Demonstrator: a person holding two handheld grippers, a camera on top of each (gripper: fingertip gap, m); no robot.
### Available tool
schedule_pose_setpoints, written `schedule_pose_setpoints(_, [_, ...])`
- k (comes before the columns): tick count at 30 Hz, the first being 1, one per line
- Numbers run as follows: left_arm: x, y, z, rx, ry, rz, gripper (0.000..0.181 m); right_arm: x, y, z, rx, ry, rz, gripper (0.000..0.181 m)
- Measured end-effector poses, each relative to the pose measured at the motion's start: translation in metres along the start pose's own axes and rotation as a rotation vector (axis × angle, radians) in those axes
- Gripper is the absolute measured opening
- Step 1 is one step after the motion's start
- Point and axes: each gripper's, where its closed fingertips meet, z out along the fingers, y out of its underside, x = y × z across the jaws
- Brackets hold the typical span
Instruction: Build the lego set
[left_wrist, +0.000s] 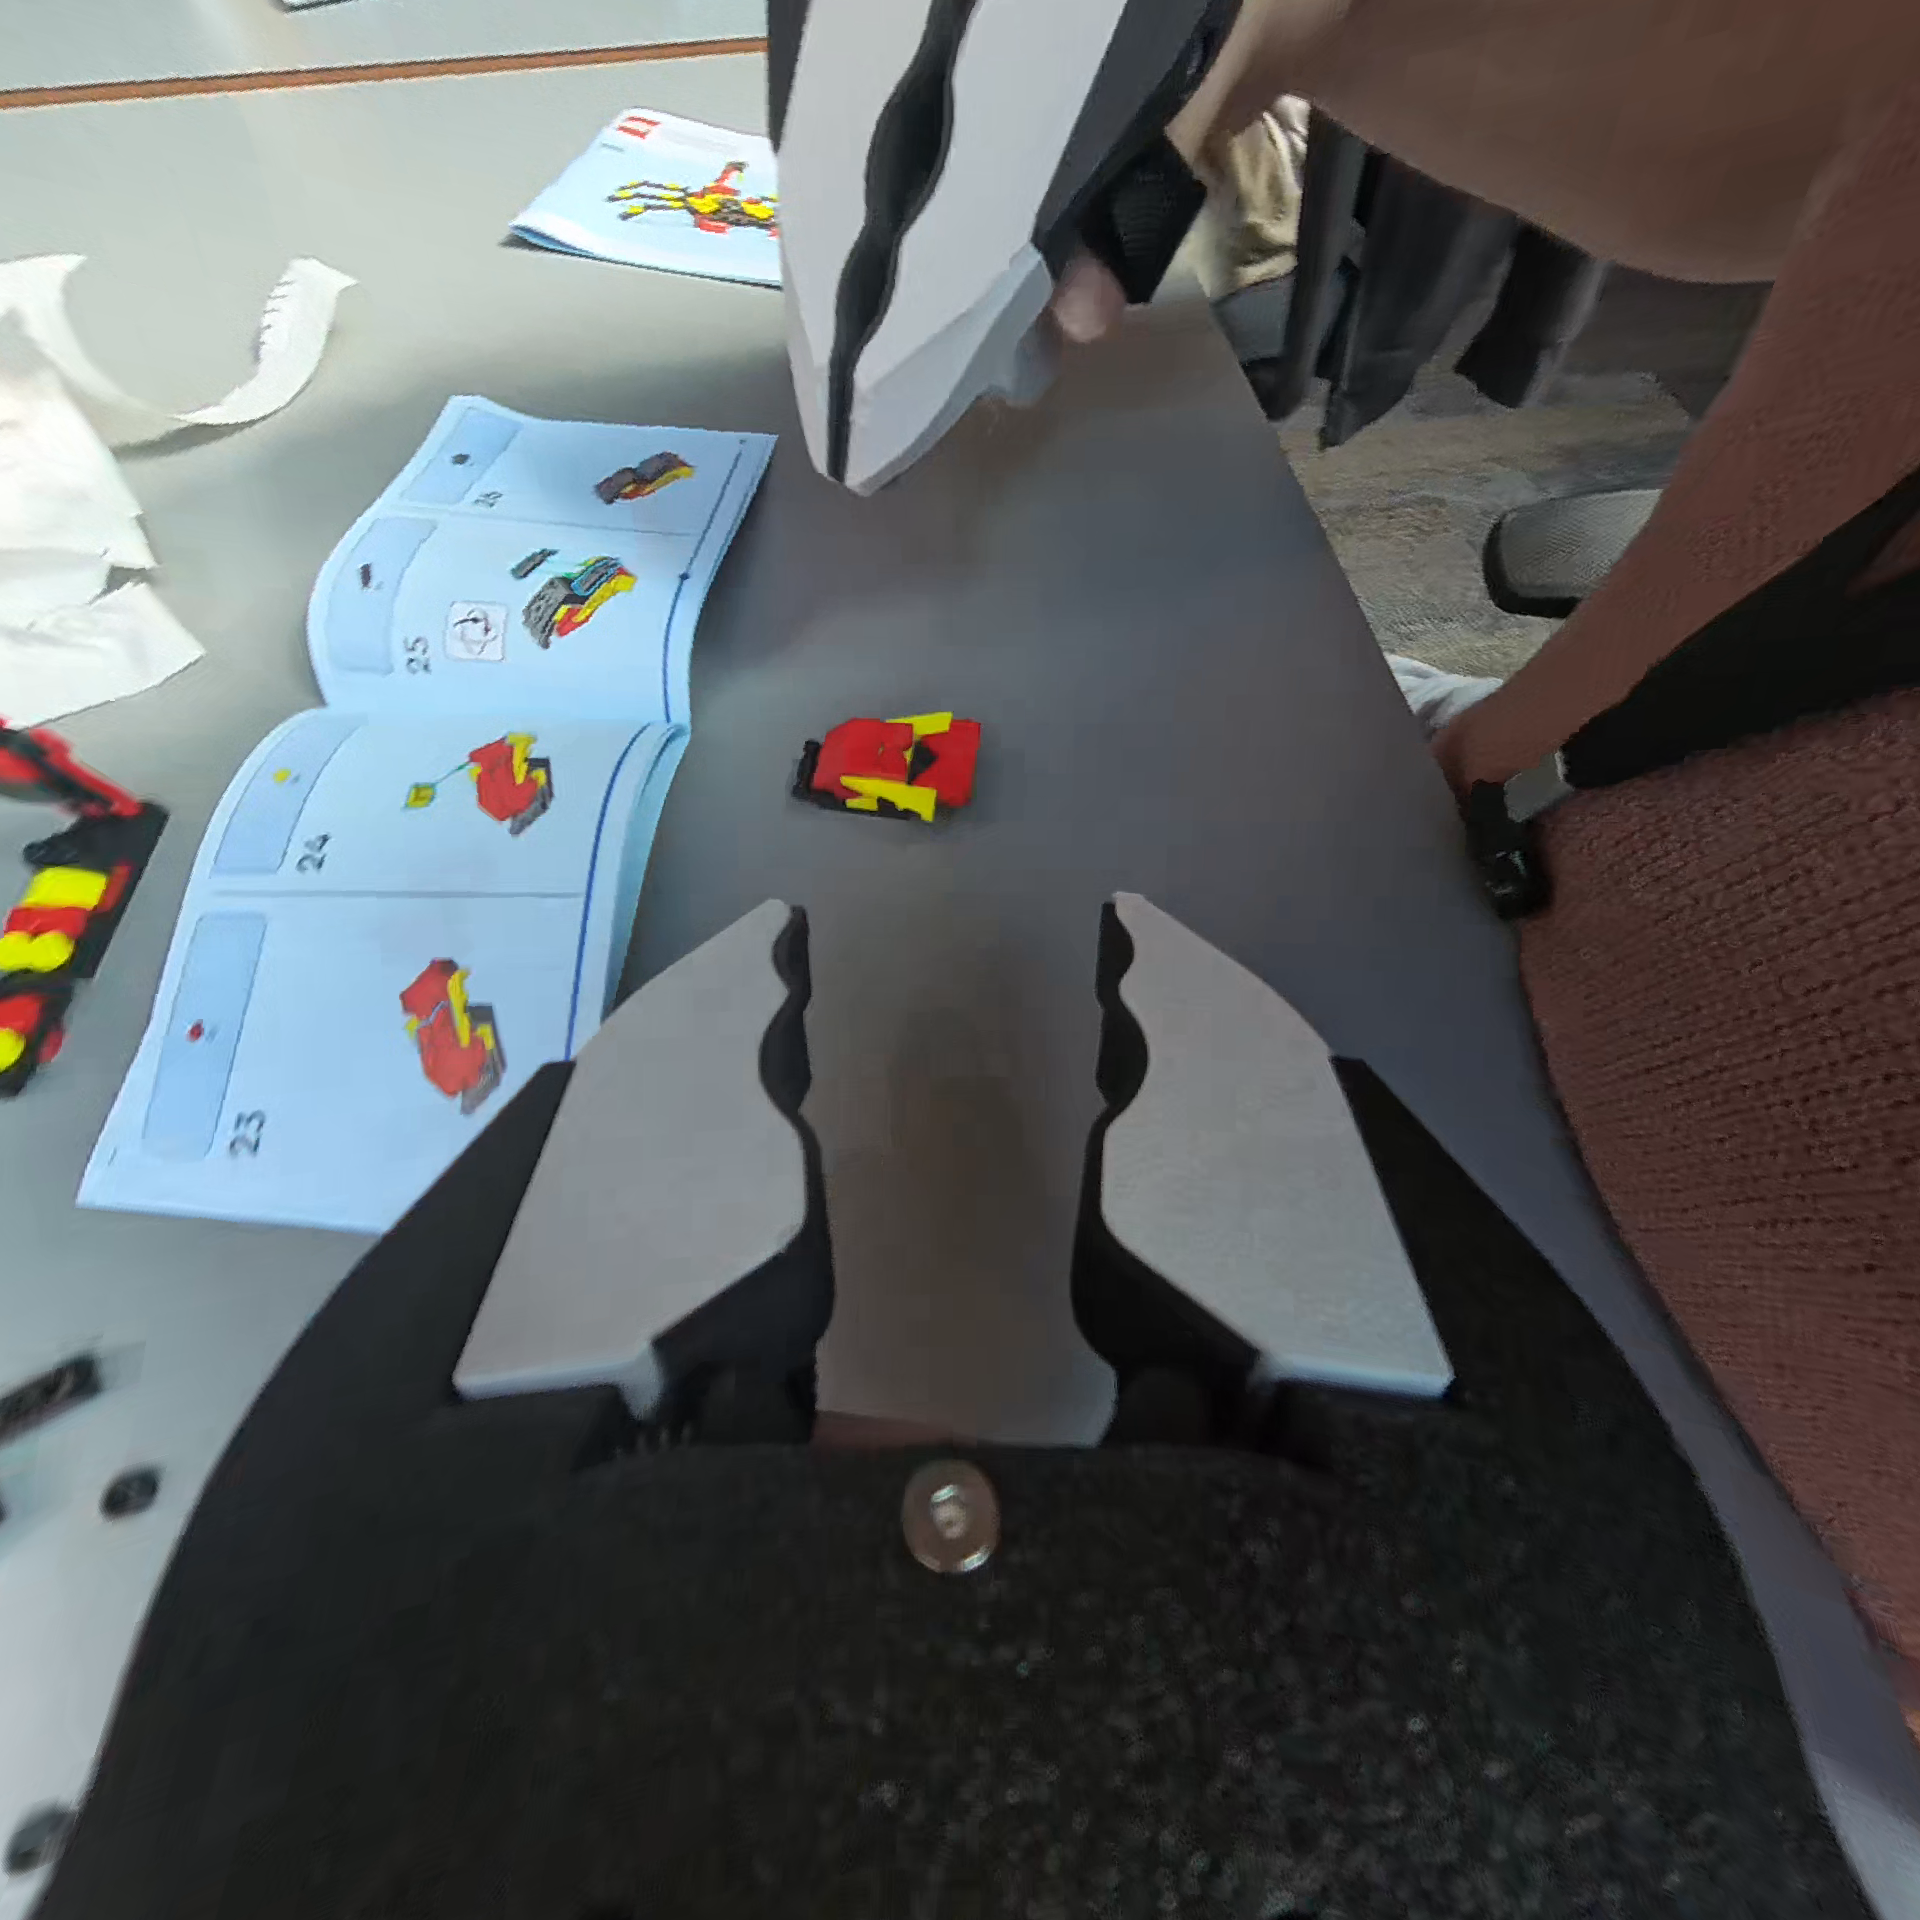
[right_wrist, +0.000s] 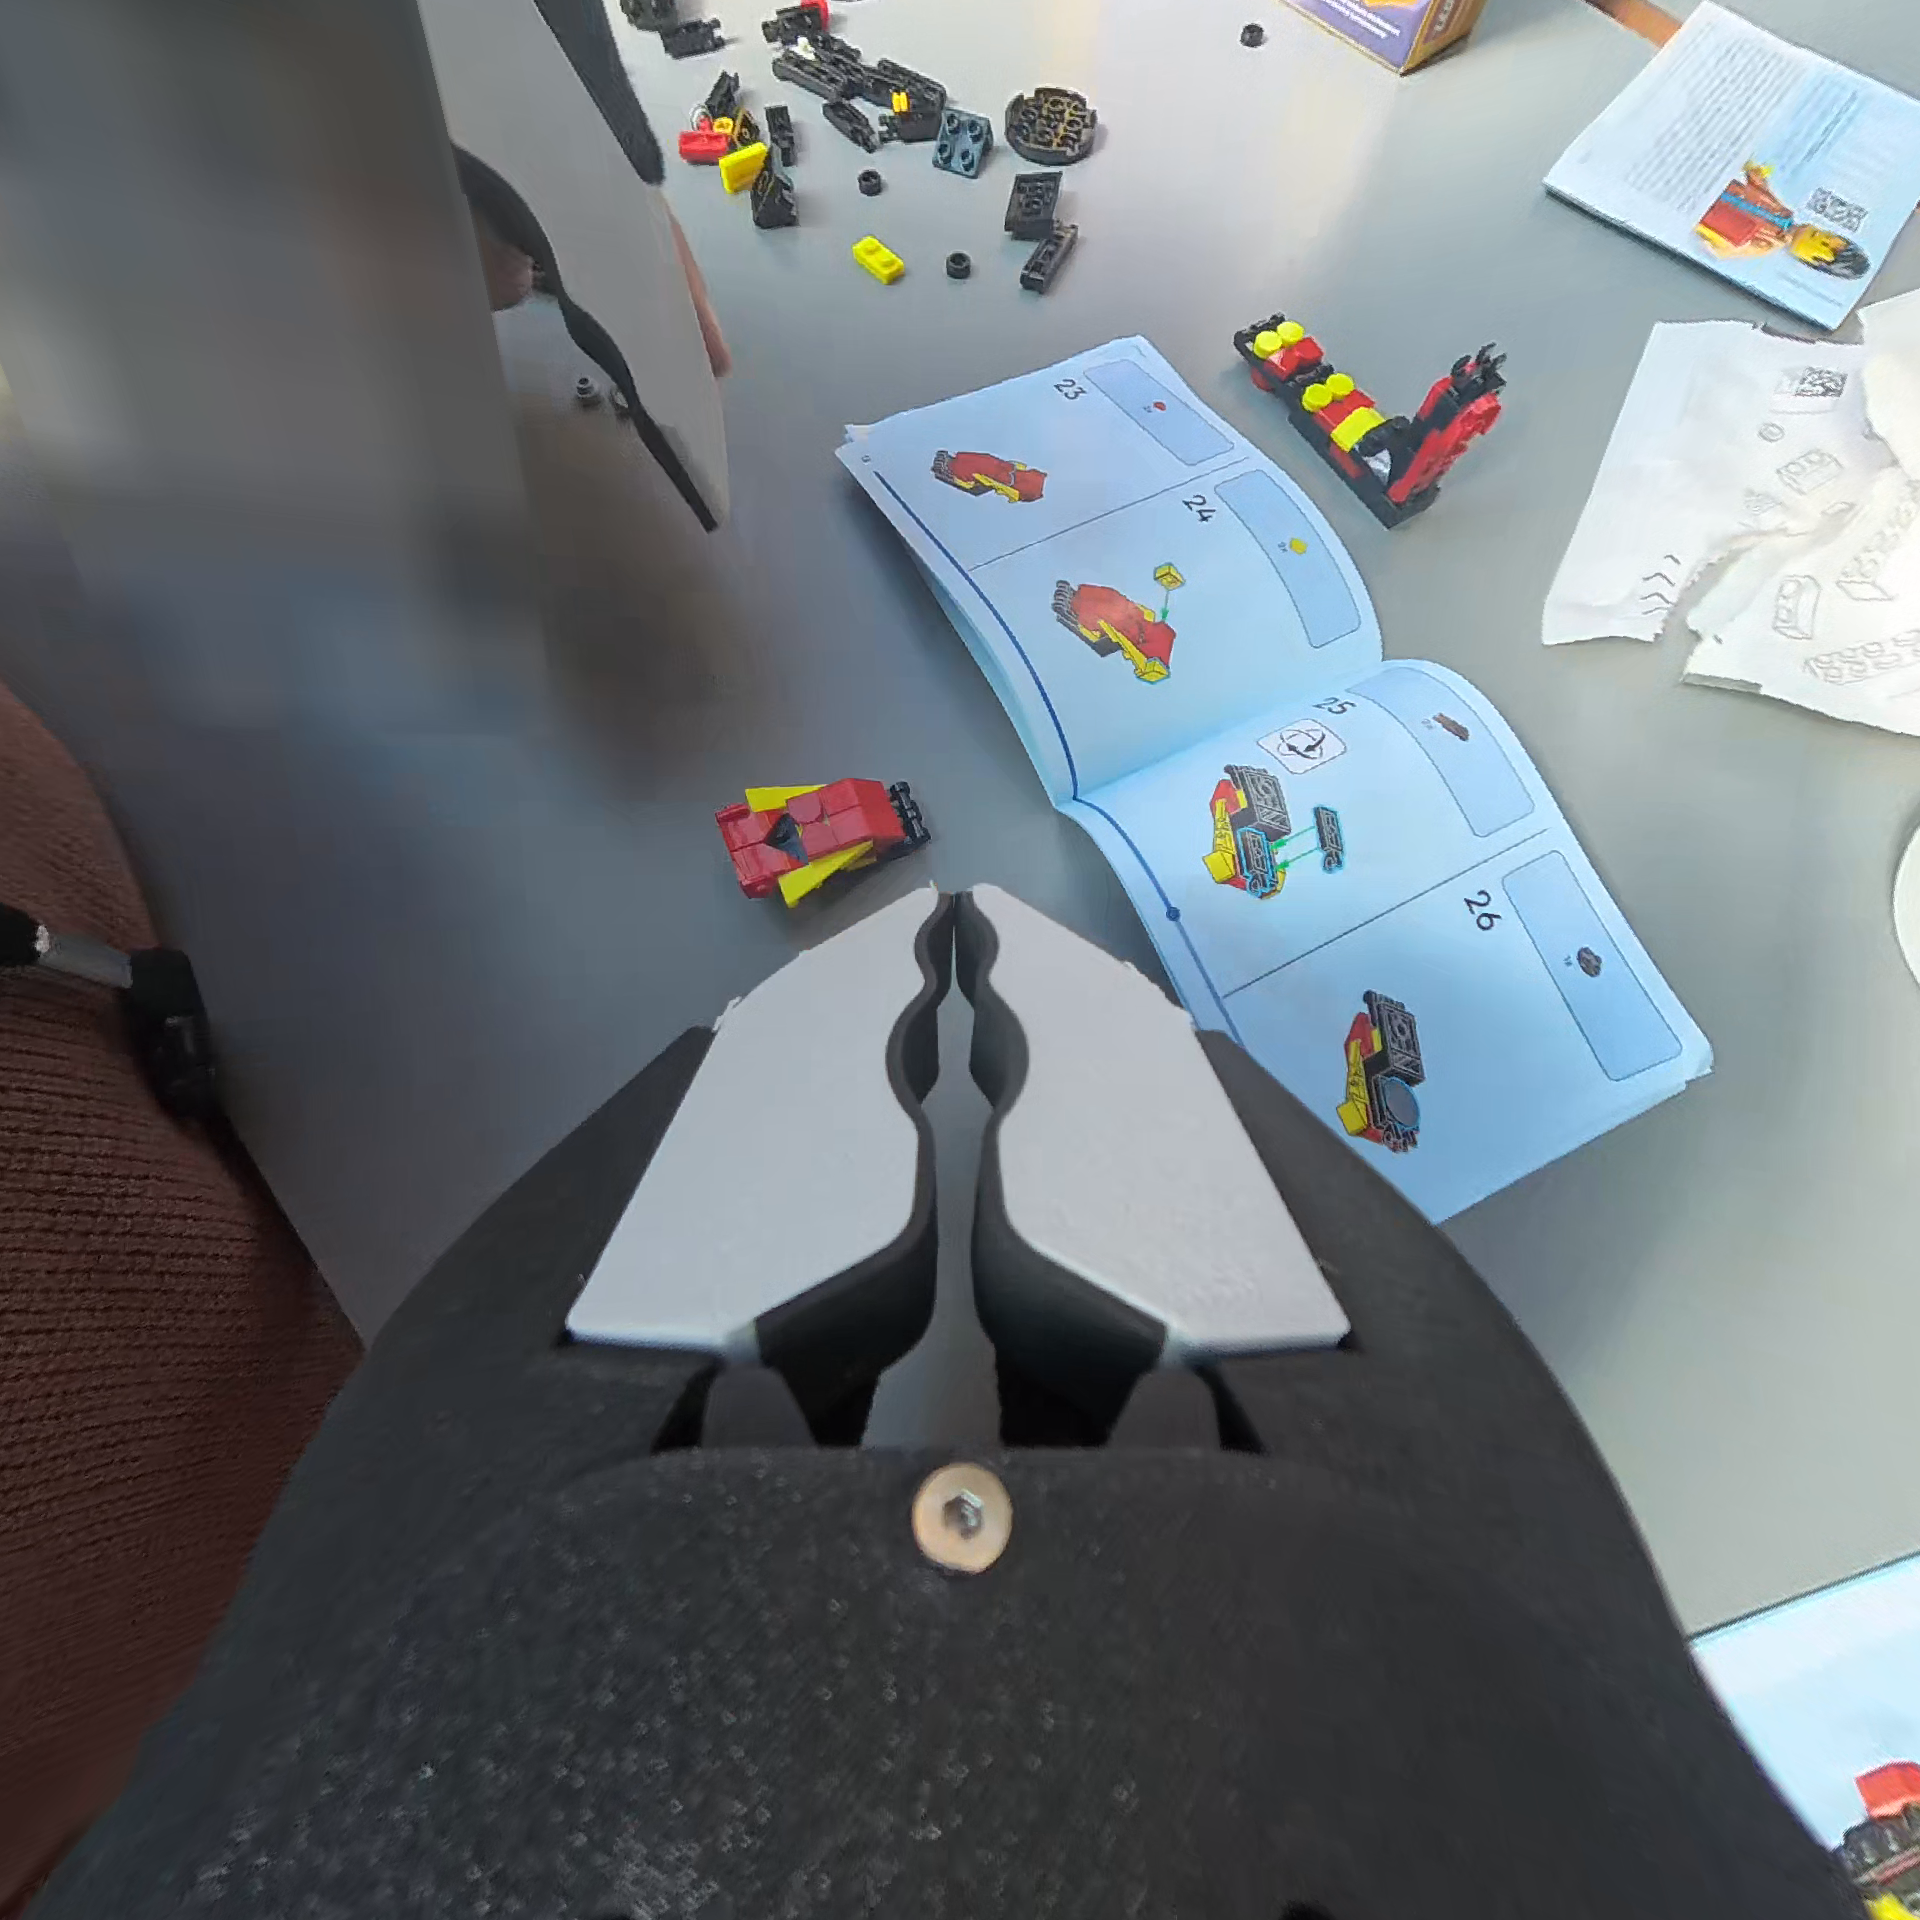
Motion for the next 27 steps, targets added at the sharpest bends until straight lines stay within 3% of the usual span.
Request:
schedule_pose_setpoints(1, [0.000, 0.001, -0.008, 0.023, -0.061, -0.026, 0.053, -0.001, 0.000, -0.001, 0.025, -0.005, 0.000, 0.013])
schedule_pose_setpoints(7, [-0.005, -0.015, -0.037, 0.279, -0.377, -0.106, 0.046, 0.004, -0.028, -0.018, 0.295, 0.025, -0.009, 0.018])
schedule_pose_setpoints(11, [-0.018, -0.011, -0.058, 0.296, -0.545, -0.140, 0.045, 0.025, -0.042, -0.038, 0.414, 0.150, 0.007, 0.020])
schedule_pose_setpoints(18, [-0.012, -0.006, -0.100, 0.370, -0.685, -0.187, 0.046, 0.045, -0.083, -0.070, 0.696, 0.251, 0.066, 0.021])
schedule_pose_setpoints(23, [-0.005, 0.003, -0.132, 0.375, -0.914, -0.102, 0.036, 0.050, -0.096, -0.086, 0.771, 0.357, 0.086, 0.021])
schedule_pose_setpoints(27, [0.004, -0.001, -0.143, 0.403, -0.938, -0.069, 0.034, 0.043, -0.097, -0.095, 0.764, 0.430, 0.049, 0.021])
